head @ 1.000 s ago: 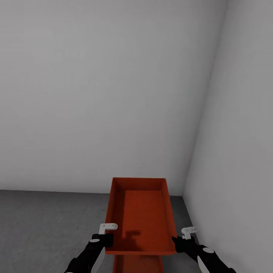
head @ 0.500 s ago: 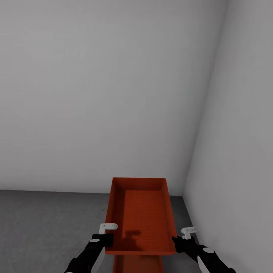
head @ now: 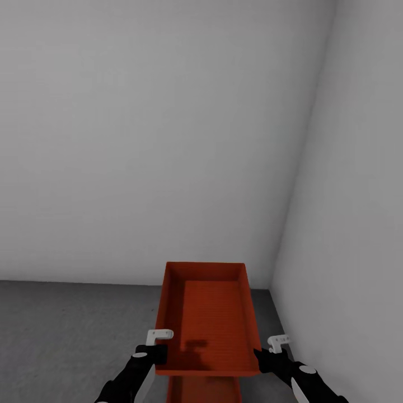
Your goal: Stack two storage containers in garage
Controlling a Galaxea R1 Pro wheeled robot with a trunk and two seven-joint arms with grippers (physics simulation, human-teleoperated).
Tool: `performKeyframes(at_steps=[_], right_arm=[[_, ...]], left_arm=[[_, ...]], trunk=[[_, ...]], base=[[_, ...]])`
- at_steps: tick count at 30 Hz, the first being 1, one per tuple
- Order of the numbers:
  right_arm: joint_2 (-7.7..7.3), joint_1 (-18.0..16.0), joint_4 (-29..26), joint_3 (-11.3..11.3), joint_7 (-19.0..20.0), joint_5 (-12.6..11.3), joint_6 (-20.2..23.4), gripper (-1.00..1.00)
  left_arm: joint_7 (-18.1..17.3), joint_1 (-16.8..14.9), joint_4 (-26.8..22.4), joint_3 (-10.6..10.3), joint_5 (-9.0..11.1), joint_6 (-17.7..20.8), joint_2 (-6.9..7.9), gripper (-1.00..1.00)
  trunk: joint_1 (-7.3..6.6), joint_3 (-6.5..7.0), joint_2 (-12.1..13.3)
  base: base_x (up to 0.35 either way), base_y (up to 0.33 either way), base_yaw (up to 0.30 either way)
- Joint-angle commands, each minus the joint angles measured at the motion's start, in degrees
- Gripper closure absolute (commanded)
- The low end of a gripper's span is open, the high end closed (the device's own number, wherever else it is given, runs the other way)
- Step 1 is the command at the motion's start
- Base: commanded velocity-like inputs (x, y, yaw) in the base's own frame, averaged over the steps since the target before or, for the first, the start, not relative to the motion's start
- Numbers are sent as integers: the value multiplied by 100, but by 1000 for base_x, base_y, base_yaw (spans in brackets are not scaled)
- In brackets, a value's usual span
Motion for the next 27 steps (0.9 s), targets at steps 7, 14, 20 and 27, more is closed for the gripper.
performKeyframes(at_steps=[7, 14, 20, 27], right_arm=[[-7, 2, -10, 41, 8, 80, 27, 100], [-7, 2, -10, 39, 8, 75, 27, 100], [-7, 2, -10, 39, 15, 59, 34, 100], [-7, 2, -10, 40, 17, 55, 36, 100]], left_arm=[[18, -8, -211, 346, -107, 47, -2, 100], [43, -8, -211, 346, -107, 47, 5, 100], [49, -8, -211, 346, -107, 47, 7, 100], [51, -8, -211, 346, -107, 54, 6, 100]], trunk=[[112, -101, -211], [266, -237, -492], [398, -393, -732], [551, -582, -1013]], base=[[0, 0, 0], [0, 0, 0], [0, 0, 0], [0, 0, 0]])
